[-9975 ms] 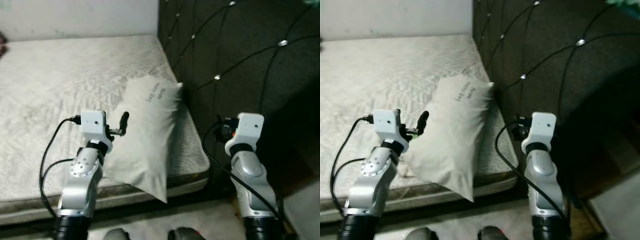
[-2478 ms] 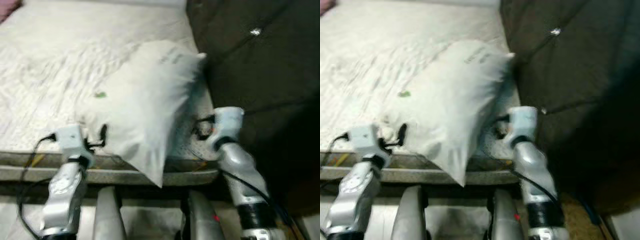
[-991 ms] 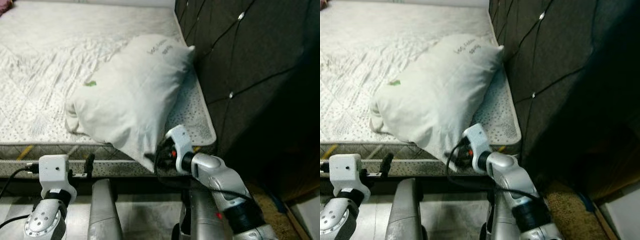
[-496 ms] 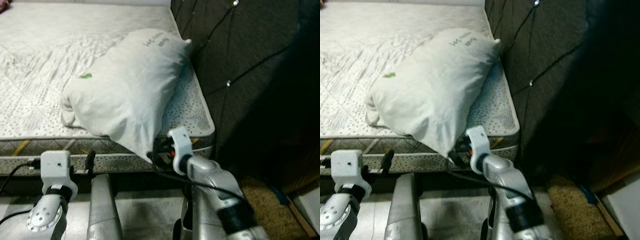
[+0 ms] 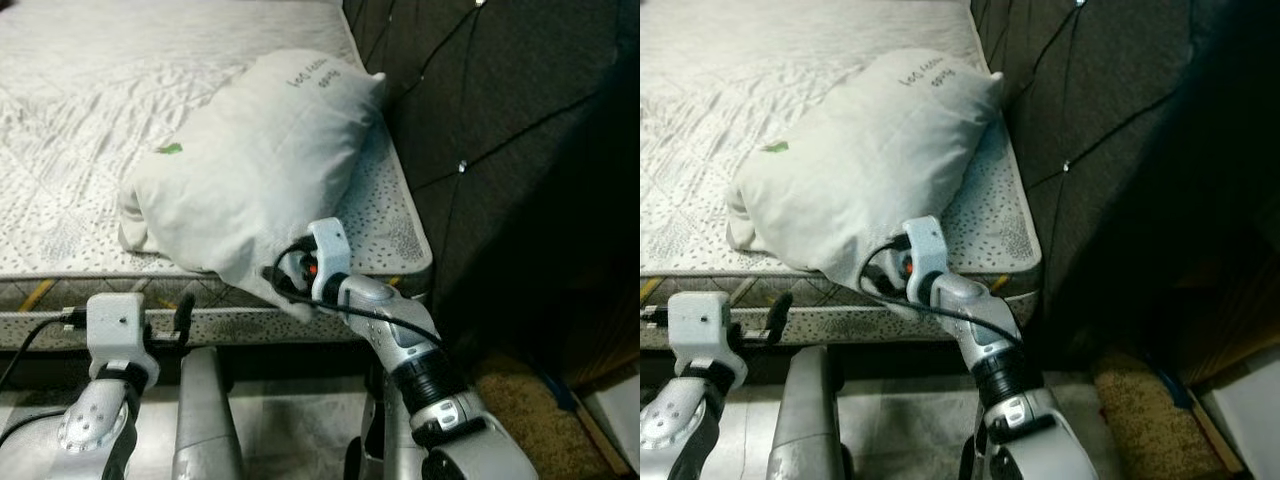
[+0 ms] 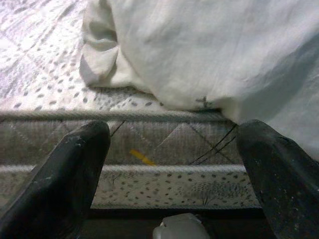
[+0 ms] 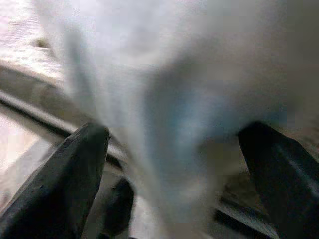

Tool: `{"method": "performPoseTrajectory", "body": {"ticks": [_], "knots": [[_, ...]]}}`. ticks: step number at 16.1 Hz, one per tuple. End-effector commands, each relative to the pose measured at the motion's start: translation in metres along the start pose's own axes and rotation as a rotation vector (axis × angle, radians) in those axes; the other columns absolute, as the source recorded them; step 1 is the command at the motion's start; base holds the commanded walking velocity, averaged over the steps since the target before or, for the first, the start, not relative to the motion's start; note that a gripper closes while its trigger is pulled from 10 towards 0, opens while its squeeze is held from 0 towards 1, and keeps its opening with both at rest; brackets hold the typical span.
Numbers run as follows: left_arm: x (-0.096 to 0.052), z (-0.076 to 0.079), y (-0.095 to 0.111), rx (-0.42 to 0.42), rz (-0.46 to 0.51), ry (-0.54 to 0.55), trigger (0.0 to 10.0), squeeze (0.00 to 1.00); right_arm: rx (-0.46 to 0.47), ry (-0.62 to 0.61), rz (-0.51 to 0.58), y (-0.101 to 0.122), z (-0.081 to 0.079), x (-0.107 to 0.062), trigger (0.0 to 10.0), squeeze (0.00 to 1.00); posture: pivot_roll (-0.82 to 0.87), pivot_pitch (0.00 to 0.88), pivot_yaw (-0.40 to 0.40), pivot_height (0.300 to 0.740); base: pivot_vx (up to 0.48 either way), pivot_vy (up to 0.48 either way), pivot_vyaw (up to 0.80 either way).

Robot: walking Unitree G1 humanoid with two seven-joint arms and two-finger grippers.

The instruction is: Clean up the room

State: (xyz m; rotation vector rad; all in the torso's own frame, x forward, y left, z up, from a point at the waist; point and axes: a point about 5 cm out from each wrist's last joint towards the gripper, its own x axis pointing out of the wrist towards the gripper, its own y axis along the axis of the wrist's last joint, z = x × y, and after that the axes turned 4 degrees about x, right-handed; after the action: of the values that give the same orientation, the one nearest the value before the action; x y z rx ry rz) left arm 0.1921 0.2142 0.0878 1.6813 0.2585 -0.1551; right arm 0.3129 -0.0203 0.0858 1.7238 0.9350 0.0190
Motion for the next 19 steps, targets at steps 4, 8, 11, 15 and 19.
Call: {"method": "performPoseTrajectory", "body": {"ticks": [4, 8, 11, 15, 19], "knots": [[-0.008, -0.012, -0.004, -0.002, -0.010, 0.079, 10.0, 0.00, 0.046, -0.008, 0.072, 0.020, -0.030, 0.020, 10.0, 0.00, 0.24, 0.017, -0.111, 0.487, 0.000, 0.000, 0.00], [-0.007, -0.011, -0.004, -0.022, 0.000, 0.105, 10.0, 0.00, 0.162, -0.072, 0.188, 0.048, -0.020, 0.023, 0.0, 0.00, 0.24, 0.012, -0.130, 0.487, 0.000, 0.000, 0.00], [-0.002, -0.005, -0.004, -0.023, 0.004, 0.085, 10.0, 0.00, 0.236, -0.136, 0.231, 0.060, -0.001, 0.020, 0.0, 0.00, 0.22, 0.000, -0.122, 0.487, 0.000, 0.000, 0.00], [0.008, -0.002, -0.004, -0.035, 0.012, 0.073, 10.0, 0.00, 0.252, -0.190, 0.264, 0.067, 0.021, 0.014, 0.0, 0.00, 0.19, 0.000, -0.108, 0.487, 0.000, 0.000, 0.00], [0.015, 0.001, -0.005, -0.035, 0.016, 0.059, 10.0, 0.00, 0.256, -0.276, 0.312, 0.077, 0.046, 0.003, 0.0, 0.00, 0.16, 0.000, -0.103, 0.487, 0.000, 0.000, 0.00]]}}
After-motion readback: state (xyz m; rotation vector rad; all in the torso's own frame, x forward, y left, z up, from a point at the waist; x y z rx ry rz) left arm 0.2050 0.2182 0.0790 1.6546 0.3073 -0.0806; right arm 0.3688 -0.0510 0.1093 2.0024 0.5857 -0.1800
